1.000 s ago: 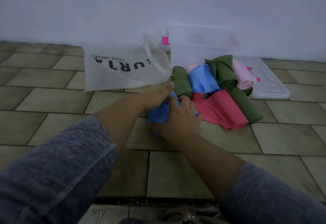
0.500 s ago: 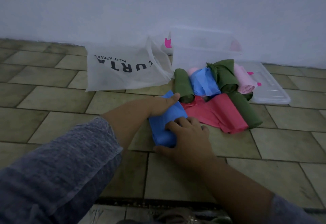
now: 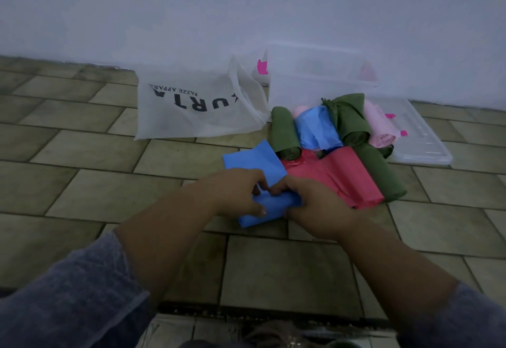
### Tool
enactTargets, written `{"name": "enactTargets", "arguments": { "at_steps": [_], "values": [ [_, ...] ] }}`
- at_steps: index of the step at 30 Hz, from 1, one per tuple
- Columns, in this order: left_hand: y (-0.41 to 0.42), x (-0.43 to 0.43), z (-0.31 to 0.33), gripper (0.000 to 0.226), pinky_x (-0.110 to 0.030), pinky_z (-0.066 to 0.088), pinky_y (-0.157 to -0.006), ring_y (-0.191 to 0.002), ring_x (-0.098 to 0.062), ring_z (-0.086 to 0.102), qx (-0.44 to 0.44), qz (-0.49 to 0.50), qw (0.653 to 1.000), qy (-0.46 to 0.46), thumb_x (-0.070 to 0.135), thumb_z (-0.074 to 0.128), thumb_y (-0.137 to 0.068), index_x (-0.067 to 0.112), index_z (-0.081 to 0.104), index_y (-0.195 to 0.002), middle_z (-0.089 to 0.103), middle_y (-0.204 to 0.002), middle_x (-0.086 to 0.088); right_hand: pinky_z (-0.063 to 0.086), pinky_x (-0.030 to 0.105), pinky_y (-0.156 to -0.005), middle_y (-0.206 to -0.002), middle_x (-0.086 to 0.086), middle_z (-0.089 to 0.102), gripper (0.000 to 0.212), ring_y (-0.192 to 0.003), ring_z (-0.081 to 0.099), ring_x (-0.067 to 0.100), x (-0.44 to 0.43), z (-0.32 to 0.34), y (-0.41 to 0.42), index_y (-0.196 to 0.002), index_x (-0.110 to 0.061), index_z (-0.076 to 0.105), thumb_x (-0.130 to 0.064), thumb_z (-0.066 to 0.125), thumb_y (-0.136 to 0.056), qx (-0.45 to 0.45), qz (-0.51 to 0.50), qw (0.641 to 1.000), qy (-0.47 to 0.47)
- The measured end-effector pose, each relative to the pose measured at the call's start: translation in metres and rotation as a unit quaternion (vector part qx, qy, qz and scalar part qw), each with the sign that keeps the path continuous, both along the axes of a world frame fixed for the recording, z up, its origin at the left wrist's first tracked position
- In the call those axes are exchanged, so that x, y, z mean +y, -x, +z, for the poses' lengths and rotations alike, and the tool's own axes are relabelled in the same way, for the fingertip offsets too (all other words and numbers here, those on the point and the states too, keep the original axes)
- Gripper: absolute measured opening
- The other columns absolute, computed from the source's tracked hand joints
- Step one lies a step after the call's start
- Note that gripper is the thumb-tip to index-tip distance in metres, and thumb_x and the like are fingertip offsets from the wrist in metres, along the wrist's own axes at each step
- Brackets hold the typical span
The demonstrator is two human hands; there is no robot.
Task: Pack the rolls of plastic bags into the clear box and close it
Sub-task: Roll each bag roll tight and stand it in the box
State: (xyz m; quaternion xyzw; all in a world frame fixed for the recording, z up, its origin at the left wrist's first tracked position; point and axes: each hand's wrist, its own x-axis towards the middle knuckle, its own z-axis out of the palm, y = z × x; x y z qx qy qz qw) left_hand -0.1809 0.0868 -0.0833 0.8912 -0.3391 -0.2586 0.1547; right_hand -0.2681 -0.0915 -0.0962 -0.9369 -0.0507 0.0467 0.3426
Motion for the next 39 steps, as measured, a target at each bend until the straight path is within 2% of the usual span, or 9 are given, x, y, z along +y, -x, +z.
{"name": "enactTargets", "arguments": {
  "at_steps": [3,8,11,16,24,28,33,36,39],
  "values": [
    [0.001,0.005,-0.006,0.044,-0.031,0.047,-0.085,-0.098,-0.012,0.054,-0.006,0.028,0.999,0.014,0.043,0.070,-0.078,0.030,0.050,-0.115,0.056,-0.119,0.007,0.041,0.023,-0.096,-0.116,-0.009,0.058,0.032,-0.107,0.054,0.008,-0.004,-0.003,-0.001,-0.103,-0.027,0.062,-0.005,0.068,-0.080,0.001,-0.046,0.996,-0.076],
    [-0.008,0.009,-0.004,0.024,-0.024,0.037,-0.076,-0.092,-0.010,0.049,0.020,0.039,0.999,0.009,0.039,0.064,-0.085,0.032,0.047,-0.101,0.052,-0.107,0.008,0.043,0.009,-0.077,-0.098,-0.012,0.062,0.019,-0.091,0.057,0.007,-0.011,-0.015,-0.003,-0.104,-0.025,0.062,-0.020,0.066,-0.086,-0.018,-0.130,0.986,-0.104],
    [-0.014,0.008,0.002,0.010,-0.028,0.039,-0.079,-0.096,-0.013,0.050,-0.036,0.035,0.998,-0.029,0.038,0.055,-0.090,0.032,0.051,-0.097,0.056,-0.112,0.006,0.044,0.027,-0.082,-0.100,-0.012,0.062,0.021,-0.089,0.057,0.008,-0.011,-0.018,-0.010,-0.107,-0.029,0.062,-0.036,0.063,-0.087,-0.033,-0.138,0.990,-0.021],
    [-0.006,0.003,-0.001,0.044,-0.034,0.043,-0.088,-0.102,-0.015,0.050,-0.106,0.014,0.994,0.021,0.050,0.065,-0.079,0.031,0.051,-0.116,0.049,-0.115,0.009,0.044,0.040,-0.080,-0.086,-0.008,0.063,0.017,-0.082,0.058,0.013,-0.009,-0.017,-0.022,-0.094,-0.033,0.055,-0.048,0.057,-0.086,-0.030,-0.144,0.988,0.034],
    [-0.022,0.000,-0.005,0.030,-0.033,0.040,-0.085,-0.102,-0.017,0.052,-0.098,0.038,0.994,-0.028,0.046,0.054,-0.088,0.031,0.052,-0.114,0.056,-0.119,0.002,0.047,0.040,-0.085,-0.103,0.000,0.064,0.028,-0.093,0.058,0.018,-0.012,-0.011,-0.020,-0.106,-0.026,0.064,-0.024,0.066,-0.079,-0.082,-0.083,0.992,0.049],
    [-0.016,0.000,-0.007,0.064,-0.040,0.033,-0.098,-0.116,-0.016,0.044,-0.168,0.010,0.986,0.010,0.059,0.063,-0.073,0.037,0.041,-0.129,0.042,-0.132,0.006,0.046,0.034,-0.082,-0.102,-0.004,0.068,0.022,-0.093,0.060,0.015,-0.013,-0.009,-0.024,-0.107,-0.026,0.067,-0.033,0.057,-0.089,-0.064,-0.085,0.990,0.097],
    [-0.016,0.000,-0.011,0.046,-0.029,0.037,-0.081,-0.097,-0.014,0.052,-0.168,0.016,0.986,0.012,0.054,0.063,-0.079,0.030,0.047,-0.116,0.057,-0.118,0.005,0.041,0.036,-0.091,-0.118,-0.003,0.061,0.034,-0.108,0.054,0.017,-0.013,-0.008,-0.020,-0.118,-0.023,0.059,-0.033,0.061,-0.085,-0.102,-0.061,0.984,0.133],
    [-0.023,-0.001,-0.009,0.046,-0.036,0.033,-0.092,-0.110,-0.016,0.051,-0.181,0.013,0.983,-0.034,0.058,0.052,-0.084,0.032,0.051,-0.122,0.053,-0.126,0.005,0.041,0.039,-0.091,-0.117,-0.003,0.059,0.047,-0.108,0.053,0.019,-0.012,-0.010,-0.016,-0.119,-0.026,0.055,-0.039,0.069,-0.076,-0.099,-0.022,0.983,0.150],
    [-0.020,-0.001,-0.012,0.064,-0.042,0.023,-0.099,-0.120,-0.014,0.041,-0.216,-0.007,0.976,-0.022,0.064,0.055,-0.075,0.039,0.042,-0.132,0.041,-0.133,0.010,0.037,0.038,-0.093,-0.120,-0.007,0.058,0.044,-0.111,0.051,0.017,-0.013,-0.011,-0.020,-0.120,-0.031,0.053,-0.049,0.060,-0.081,-0.092,-0.035,0.975,0.201]
  ]
}}
